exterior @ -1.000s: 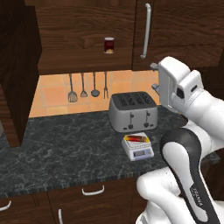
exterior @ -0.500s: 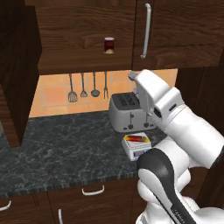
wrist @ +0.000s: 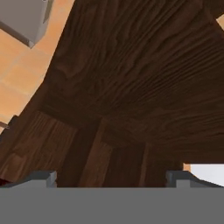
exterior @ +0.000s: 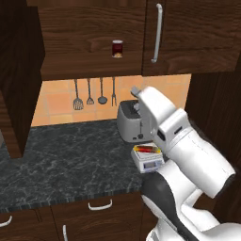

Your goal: Pick the bar and place it on the digital scale for weighing, and close the cabinet.

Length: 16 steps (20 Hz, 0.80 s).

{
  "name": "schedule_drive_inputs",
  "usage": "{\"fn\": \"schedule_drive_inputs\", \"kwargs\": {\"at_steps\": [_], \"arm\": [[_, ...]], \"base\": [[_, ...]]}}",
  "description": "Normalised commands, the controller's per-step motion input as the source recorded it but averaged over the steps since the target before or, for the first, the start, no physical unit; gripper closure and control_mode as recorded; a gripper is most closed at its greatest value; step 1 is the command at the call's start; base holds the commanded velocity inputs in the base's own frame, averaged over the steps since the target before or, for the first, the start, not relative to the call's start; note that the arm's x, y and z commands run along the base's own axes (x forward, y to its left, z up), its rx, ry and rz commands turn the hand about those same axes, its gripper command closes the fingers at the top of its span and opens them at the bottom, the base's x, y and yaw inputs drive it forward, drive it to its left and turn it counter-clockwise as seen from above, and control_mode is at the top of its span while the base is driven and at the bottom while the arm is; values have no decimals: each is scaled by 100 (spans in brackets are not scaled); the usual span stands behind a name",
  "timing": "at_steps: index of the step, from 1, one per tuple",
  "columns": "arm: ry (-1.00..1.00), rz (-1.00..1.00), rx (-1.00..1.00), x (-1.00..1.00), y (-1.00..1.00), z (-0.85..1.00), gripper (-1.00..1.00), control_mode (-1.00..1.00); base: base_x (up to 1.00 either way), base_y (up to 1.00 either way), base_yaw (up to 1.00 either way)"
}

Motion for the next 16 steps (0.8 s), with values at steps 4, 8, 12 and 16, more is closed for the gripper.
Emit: {"fn": "schedule_drive_inputs", "kwargs": {"at_steps": [4, 8, 12, 16], "arm": [[-9, 0, 5, -73, 27, -27, -100, -100], [-1, 0, 8, -98, 42, -7, -100, -100], [-1, 1, 5, -78, 100, -16, -100, -100], [0, 0, 5, -81, 91, 0, -100, -100]], "base": [[0, 0, 0], [0, 0, 0], [0, 0, 0], [0, 0, 0]]}}
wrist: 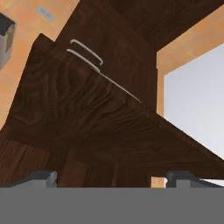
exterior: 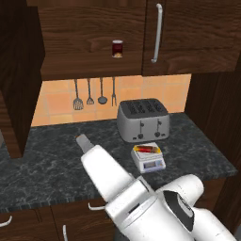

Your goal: Pick the bar and place it on the digital scale for weighing, and close the cabinet.

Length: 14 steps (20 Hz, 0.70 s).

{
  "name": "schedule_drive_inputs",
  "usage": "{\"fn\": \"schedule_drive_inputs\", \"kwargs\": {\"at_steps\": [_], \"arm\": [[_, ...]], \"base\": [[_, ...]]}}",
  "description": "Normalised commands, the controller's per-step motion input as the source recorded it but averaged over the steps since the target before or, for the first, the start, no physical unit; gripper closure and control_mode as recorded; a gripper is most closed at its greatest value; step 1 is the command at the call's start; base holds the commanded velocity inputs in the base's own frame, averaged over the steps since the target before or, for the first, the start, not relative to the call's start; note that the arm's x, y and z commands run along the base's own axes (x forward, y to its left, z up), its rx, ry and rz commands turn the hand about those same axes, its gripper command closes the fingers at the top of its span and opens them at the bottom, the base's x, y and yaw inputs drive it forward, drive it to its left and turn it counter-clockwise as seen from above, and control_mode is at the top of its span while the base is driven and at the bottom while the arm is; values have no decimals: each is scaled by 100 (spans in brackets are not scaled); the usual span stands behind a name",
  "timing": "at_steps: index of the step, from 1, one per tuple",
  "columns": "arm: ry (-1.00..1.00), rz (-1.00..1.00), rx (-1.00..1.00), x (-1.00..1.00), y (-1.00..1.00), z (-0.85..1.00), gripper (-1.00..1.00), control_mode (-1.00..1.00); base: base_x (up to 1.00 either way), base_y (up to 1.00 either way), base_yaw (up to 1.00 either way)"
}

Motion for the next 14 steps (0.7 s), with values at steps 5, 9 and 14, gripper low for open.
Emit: {"fn": "schedule_drive_inputs", "kwargs": {"at_steps": [5, 9, 14], "arm": [[-2, 0, 2, -74, 97, 0, -100, -100], [0, 0, 3, -35, 90, 0, -100, -100], [18, 0, 4, 55, 90, -29, -100, -100]], "base": [[0, 0, 0], [0, 0, 0], [0, 0, 0]]}}
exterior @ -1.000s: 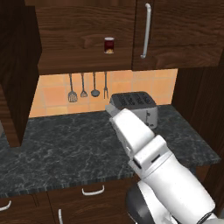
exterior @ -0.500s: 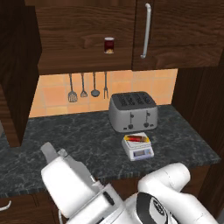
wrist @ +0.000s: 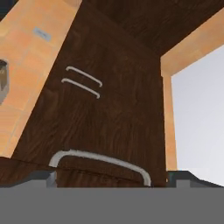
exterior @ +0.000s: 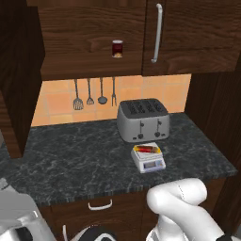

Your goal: Pick the bar and place it on the digital scale for weighing, and close the cabinet.

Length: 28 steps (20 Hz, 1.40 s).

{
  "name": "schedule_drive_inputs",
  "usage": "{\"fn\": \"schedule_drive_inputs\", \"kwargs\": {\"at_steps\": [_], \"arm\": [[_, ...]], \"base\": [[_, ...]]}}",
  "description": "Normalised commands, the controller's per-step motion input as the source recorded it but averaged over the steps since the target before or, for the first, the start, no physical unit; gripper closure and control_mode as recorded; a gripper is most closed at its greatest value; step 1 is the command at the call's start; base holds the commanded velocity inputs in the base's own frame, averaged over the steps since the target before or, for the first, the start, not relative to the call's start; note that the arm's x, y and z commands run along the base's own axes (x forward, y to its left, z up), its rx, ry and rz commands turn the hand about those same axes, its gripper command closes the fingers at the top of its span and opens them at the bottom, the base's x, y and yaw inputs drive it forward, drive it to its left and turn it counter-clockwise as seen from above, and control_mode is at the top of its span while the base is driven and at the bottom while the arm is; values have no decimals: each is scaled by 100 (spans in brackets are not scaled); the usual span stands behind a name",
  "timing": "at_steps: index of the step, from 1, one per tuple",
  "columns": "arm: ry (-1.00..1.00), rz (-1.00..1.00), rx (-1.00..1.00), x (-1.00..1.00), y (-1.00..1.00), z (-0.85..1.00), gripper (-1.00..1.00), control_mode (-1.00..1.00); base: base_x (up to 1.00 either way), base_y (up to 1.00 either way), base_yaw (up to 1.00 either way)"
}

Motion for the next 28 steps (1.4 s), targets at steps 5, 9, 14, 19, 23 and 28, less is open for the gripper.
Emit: {"fn": "schedule_drive_inputs", "kwargs": {"at_steps": [5, 9, 14, 19, 23, 28], "arm": [[12, 0, 16, 68, 71, -46, -100, -100], [4, -3, 15, 85, 57, -54, -100, -100], [4, -9, 14, 85, 1, -20, -100, -100], [8, -13, 11, 61, -9, 20, -100, -100], [12, -8, 15, 39, -24, 40, -100, -100], [15, -8, 25, 7, -88, 44, -100, -100]], "base": [[0, 0, 0], [0, 0, 0], [0, 0, 0], [0, 0, 0], [0, 0, 0], [0, 0, 0]]}}
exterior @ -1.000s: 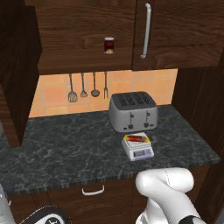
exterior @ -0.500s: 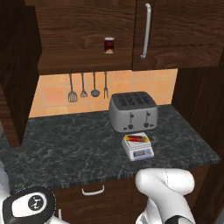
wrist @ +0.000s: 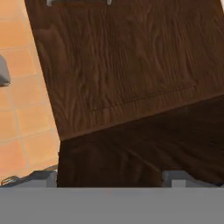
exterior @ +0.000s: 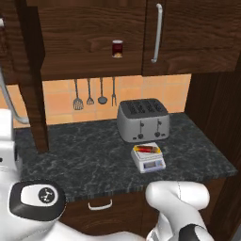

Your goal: Pick the bar and place it on the digital scale for weighing, and close the cabinet.

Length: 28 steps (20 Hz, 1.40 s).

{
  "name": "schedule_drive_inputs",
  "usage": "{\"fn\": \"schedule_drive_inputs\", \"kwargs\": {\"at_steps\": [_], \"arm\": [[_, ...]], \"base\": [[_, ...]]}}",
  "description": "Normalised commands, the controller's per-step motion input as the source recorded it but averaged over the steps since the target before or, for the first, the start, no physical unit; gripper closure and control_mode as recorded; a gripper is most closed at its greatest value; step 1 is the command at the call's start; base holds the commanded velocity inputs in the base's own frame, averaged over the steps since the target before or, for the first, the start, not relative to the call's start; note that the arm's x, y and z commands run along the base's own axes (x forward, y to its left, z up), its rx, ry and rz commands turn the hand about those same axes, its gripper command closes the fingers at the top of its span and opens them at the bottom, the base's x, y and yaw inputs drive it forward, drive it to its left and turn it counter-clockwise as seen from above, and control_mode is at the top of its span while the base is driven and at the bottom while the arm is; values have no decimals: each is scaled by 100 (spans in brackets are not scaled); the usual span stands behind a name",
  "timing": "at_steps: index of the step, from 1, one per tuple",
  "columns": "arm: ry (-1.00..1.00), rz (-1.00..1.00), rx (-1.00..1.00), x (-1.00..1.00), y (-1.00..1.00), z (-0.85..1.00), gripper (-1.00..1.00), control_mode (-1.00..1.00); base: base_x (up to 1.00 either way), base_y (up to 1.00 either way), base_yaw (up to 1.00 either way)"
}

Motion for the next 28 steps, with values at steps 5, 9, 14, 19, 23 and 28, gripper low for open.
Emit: {"fn": "schedule_drive_inputs", "kwargs": {"at_steps": [5, 9, 14, 19, 23, 28], "arm": [[23, -10, 32, 17, -100, 25, -100, -100], [26, -9, 32, 50, -100, 12, -100, -100], [20, -5, 29, 86, -100, 3, -100, -100], [17, 0, 26, 100, -97, 0, -100, -100], [14, 0, 23, 100, -81, 0, -100, -100], [6, 0, 20, 100, -61, 0, -100, -100]], "base": [[0, 0, 0], [0, 0, 0], [0, 0, 0], [0, 0, 0], [0, 0, 0], [0, 0, 0]]}}
